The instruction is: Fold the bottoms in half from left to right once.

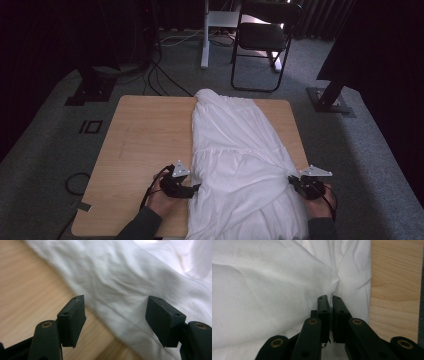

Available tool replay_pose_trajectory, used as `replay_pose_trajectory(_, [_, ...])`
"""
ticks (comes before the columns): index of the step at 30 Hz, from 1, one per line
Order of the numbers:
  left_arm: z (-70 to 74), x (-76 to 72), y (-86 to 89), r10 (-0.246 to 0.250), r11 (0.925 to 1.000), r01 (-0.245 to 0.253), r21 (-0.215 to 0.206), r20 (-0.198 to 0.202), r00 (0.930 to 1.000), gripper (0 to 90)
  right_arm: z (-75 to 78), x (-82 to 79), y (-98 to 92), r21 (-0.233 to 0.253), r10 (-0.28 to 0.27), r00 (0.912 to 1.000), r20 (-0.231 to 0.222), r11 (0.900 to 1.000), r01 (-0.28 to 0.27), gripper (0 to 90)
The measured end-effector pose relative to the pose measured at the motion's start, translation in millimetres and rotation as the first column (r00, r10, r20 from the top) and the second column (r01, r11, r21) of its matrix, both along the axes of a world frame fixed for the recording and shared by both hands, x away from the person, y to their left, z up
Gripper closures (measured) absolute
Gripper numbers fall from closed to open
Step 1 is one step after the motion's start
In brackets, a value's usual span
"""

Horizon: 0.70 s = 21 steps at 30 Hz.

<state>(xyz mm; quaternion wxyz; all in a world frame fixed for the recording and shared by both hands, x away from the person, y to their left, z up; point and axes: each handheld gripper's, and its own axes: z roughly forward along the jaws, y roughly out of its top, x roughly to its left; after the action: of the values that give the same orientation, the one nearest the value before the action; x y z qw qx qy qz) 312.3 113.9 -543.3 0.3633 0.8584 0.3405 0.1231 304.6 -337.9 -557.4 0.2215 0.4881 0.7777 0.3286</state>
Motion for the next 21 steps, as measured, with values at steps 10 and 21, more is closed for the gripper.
replay_pose_trajectory(10, [-2.9,10.7,-14.2,0.010,0.9882,-0.017,0.152,0.050,0.9987,86.2,-1.6,2.2,6.2,0.040,0.002,0.9999,-0.016,0.999,-0.001,86.1])
replay_pose_trajectory(21, [1.8,68.1,47.8,0.277,0.9170,-0.302,0.261,0.127,0.9524,88.4,1.4,23.5,63.6,0.043,0.129,0.9909,-0.036,0.991,-0.128,86.0])
